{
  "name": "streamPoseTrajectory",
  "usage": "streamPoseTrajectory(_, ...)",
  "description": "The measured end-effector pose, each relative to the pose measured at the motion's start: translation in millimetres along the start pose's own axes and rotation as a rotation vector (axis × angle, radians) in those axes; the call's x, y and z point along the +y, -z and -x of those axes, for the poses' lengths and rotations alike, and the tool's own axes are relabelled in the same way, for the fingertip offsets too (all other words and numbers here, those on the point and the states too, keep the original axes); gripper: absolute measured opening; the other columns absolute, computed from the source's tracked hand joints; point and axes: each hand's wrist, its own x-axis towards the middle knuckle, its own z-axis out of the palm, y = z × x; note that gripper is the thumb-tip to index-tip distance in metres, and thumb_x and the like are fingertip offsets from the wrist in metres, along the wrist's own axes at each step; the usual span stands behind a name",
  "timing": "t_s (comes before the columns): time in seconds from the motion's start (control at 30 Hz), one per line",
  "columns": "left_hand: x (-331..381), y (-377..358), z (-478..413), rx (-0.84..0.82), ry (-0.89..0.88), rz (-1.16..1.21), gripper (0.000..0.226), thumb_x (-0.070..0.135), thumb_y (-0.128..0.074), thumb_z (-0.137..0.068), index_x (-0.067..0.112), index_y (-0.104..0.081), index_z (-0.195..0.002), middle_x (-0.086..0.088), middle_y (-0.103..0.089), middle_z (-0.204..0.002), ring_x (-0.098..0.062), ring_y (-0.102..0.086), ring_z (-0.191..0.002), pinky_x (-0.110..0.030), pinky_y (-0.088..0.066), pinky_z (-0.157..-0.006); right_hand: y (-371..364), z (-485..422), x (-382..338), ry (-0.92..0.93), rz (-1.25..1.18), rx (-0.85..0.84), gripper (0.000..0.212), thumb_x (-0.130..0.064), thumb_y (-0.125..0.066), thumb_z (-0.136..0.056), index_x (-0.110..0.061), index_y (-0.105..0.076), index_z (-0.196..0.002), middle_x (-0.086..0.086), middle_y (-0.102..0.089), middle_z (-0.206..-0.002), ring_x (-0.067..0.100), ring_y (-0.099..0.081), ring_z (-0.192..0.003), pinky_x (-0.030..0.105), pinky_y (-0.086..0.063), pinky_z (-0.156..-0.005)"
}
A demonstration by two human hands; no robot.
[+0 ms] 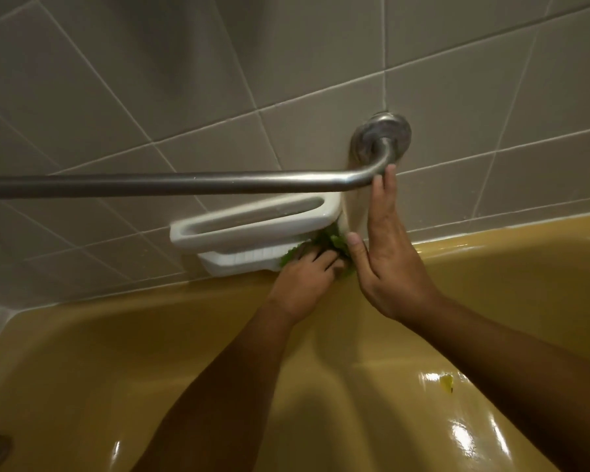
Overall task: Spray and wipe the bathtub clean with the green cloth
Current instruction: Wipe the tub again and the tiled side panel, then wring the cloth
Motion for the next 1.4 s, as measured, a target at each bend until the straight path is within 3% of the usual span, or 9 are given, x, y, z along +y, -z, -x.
streamPoseTrajectory(0.27, -19.3, -10.7, 29.6, 0.007, 0.376, 0.155, 0.067, 0.005, -0.084, -0.071, 0.017, -0.06, -0.133, -0.01, -0.065, -0.128, -0.036, -0.058, -0.118, -0.047, -0.054, -0.1, -32.2, -11.3, 3.6, 0.082, 0.162, -0.229, 0.062, -0.029, -0.034, -0.112, -0.013, -0.007, -0.166, -0.001, -0.001, -0.174, 0.013, 0.011, -0.159, 0.041, -0.002, -0.131)
streamPoseTrajectory(0.53, -49.0, -13.0, 56.7, 0.007, 0.532, 0.091, 0.071, 0.011, -0.09, -0.067, 0.014, -0.063, -0.132, -0.01, -0.068, -0.127, -0.037, -0.06, -0.118, -0.044, -0.049, -0.106, -63.0, 17.7, -0.3, 0.212, 0.303, -0.396, 0.063, -0.031, -0.033, -0.112, -0.014, -0.007, -0.166, 0.004, 0.004, -0.174, 0.021, 0.009, -0.16, 0.05, -0.005, -0.13)
streamPoseTrajectory(0.67, -65.8, -6.2, 68.7, 0.035, 0.643, 0.151, 0.053, 0.019, -0.085, -0.081, 0.011, -0.064, -0.129, -0.013, -0.069, -0.126, -0.038, -0.058, -0.117, -0.043, -0.048, -0.103, -77.8, 30.1, -1.9, 0.1, 0.21, -0.48, 0.062, -0.038, -0.03, -0.111, -0.018, -0.012, -0.166, -0.002, -0.005, -0.174, 0.011, 0.005, -0.16, 0.045, -0.009, -0.131)
streamPoseTrajectory(0.77, -70.4, 5.4, 82.5, 0.006, 0.68, 0.239, 0.05, 0.017, -0.08, -0.086, 0.011, -0.062, -0.131, -0.013, -0.067, -0.128, -0.038, -0.056, -0.118, -0.043, -0.046, -0.103, -86.4, 30.7, -17.8, -0.111, 0.03, -0.501, 0.058, -0.041, -0.034, -0.111, -0.025, -0.02, -0.165, -0.009, -0.014, -0.171, -0.001, -0.002, -0.156, 0.023, -0.007, -0.128)
streamPoseTrajectory(0.83, -65.2, 17.5, 93.2, 0.009, 0.705, 0.379, 0.046, 0.018, -0.079, -0.087, 0.014, -0.063, -0.129, -0.009, -0.068, -0.124, -0.032, -0.059, -0.114, -0.041, -0.048, -0.097, -92.7, 31.8, -29.6, -0.239, -0.099, -0.547, 0.057, -0.038, -0.04, -0.111, -0.03, -0.022, -0.164, -0.012, -0.021, -0.17, -0.004, -0.009, -0.152, 0.01, -0.006, -0.12)
streamPoseTrajectory(0.97, -42.4, 45.7, 122.1, -0.028, 0.956, 1.209, 0.042, 0.008, -0.071, -0.095, 0.022, -0.057, -0.132, -0.005, -0.072, -0.119, -0.02, -0.072, -0.098, -0.037, -0.058, -0.086, -103.7, 36.2, -51.3, -0.426, -0.403, -0.534, 0.054, -0.034, -0.043, -0.111, -0.042, -0.027, -0.161, -0.016, -0.032, -0.164, 0.001, -0.028, -0.15, 0.027, -0.023, -0.125)
streamPoseTrajectory(1.07, -24.3, 52.6, 146.9, 0.002, 1.083, 1.761, 0.051, -0.006, -0.06, -0.099, 0.023, -0.045, -0.138, -0.015, -0.07, -0.124, -0.024, -0.073, -0.095, -0.042, -0.059, -0.079, -106.0, 42.1, -64.0, -0.525, -0.5, -0.49, 0.048, -0.033, -0.051, -0.108, -0.046, -0.04, -0.153, -0.015, -0.055, -0.146, 0.003, -0.052, -0.131, 0.027, -0.042, -0.112)
streamPoseTrajectory(1.23, -7.3, 60.7, 171.4, 0.165, 1.314, 1.934, 0.024, 0.018, -0.055, -0.106, 0.014, -0.054, -0.13, -0.013, -0.07, -0.114, -0.022, -0.073, -0.09, -0.038, -0.06, -0.075, -108.9, 61.2, -84.0, -0.711, -0.667, -0.4, 0.039, -0.028, -0.061, -0.104, -0.05, -0.053, -0.135, 0.003, -0.063, -0.124, 0.018, -0.068, -0.106, 0.026, -0.057, -0.072)
streamPoseTrajectory(1.4, 1.4, 75.9, 199.2, 0.205, 1.209, 1.907, 0.047, 0.044, -0.063, -0.095, 0.009, -0.064, -0.126, -0.014, -0.075, -0.119, -0.028, -0.073, -0.11, -0.044, -0.059, -0.091, -117.5, 78.0, -110.5, -0.857, -0.796, -0.16, 0.037, -0.019, -0.058, -0.105, -0.038, -0.053, -0.137, 0.0, -0.06, -0.118, 0.008, -0.068, -0.089, 0.018, -0.054, -0.06)
